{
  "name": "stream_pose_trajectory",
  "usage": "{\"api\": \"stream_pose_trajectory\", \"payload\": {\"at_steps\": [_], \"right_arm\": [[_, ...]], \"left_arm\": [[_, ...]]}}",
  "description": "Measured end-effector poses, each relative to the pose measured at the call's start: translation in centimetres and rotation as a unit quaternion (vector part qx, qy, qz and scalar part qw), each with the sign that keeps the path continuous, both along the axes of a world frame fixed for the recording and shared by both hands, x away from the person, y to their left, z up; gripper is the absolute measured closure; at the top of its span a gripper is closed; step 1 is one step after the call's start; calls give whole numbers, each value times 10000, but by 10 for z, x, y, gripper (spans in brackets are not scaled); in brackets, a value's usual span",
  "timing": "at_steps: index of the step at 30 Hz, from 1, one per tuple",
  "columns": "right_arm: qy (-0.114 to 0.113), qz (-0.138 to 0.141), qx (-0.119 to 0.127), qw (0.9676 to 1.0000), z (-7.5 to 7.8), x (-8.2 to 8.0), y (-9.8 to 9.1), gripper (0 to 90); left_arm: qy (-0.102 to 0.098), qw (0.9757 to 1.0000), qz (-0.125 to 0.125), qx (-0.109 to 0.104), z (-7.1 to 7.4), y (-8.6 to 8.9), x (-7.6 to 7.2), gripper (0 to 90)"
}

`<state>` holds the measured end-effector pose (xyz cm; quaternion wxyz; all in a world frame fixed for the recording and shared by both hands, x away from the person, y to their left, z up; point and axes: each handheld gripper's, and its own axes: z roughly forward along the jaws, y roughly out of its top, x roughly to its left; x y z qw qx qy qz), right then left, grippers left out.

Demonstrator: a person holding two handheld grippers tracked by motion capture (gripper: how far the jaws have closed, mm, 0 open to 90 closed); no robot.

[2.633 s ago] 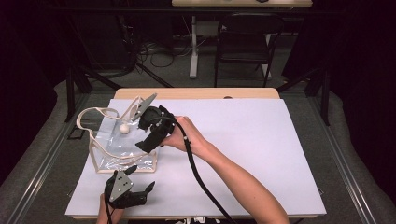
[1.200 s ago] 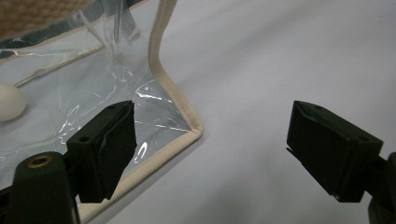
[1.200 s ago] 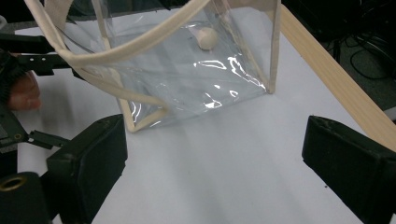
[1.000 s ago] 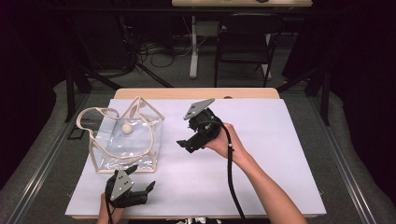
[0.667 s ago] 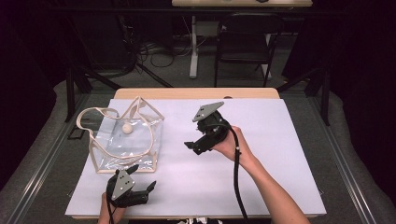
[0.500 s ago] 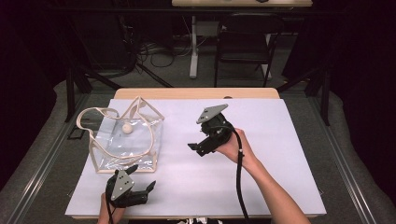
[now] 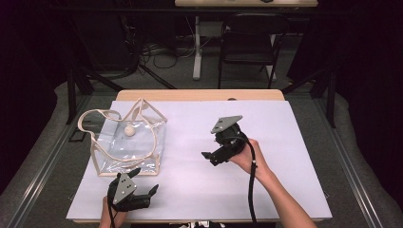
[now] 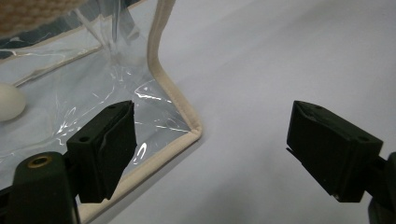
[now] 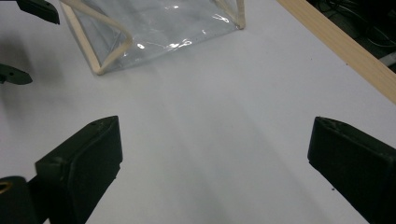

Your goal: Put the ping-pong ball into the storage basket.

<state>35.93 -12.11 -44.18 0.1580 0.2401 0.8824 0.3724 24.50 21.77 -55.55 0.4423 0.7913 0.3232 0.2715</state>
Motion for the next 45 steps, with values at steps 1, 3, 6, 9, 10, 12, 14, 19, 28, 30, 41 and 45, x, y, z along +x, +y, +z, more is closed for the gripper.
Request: {"api": "stream_pose_trajectory", "payload": {"at_steps": [1, 3, 6, 9, 10, 12, 14, 19, 28, 30, 41, 45], "right_arm": [[-3, -11, 3, 10000, -1, -1, -2, 27], [-27, -36, -4, 10000, -3, -2, -5, 27], [-24, -107, -8, 9999, -7, -5, -9, 28], [-41, -176, 0, 9998, -10, -8, -15, 28], [-51, -183, -1, 9998, -11, -8, -17, 28], [-38, -229, 13, 9997, -13, -10, -21, 28], [-45, -288, 60, 9996, -16, -12, -26, 29], [-61, -379, 80, 9992, -24, -16, -34, 30], [-59, -527, 83, 9986, -38, -24, -49, 31], [-45, -563, 76, 9984, -40, -26, -51, 31], [-18, -693, 51, 9976, -56, -34, -65, 33], [1, -756, 48, 9971, -61, -38, -71, 34]], "left_arm": [[-1, 10000, -14, 1, 0, 0, 0, 162], [-4, 10000, -17, -8, 0, 0, 0, 161], [-6, 10000, -34, 7, 0, 0, 0, 162], [2, 10000, -31, -1, 0, -1, 0, 162], [3, 10000, -33, 0, 0, -1, 0, 162], [-3, 10000, -34, 8, 0, -1, 0, 162], [-1, 10000, -27, 3, 0, 0, 0, 162], [-1, 10000, -33, 8, 0, 0, 0, 162], [7, 10000, -23, 17, 0, 0, 0, 161], [6, 10000, -18, 23, 0, 0, 0, 161], [8, 10000, -16, 18, 0, 0, 0, 161], [4, 10000, -23, 22, 0, 0, 0, 161]]}}
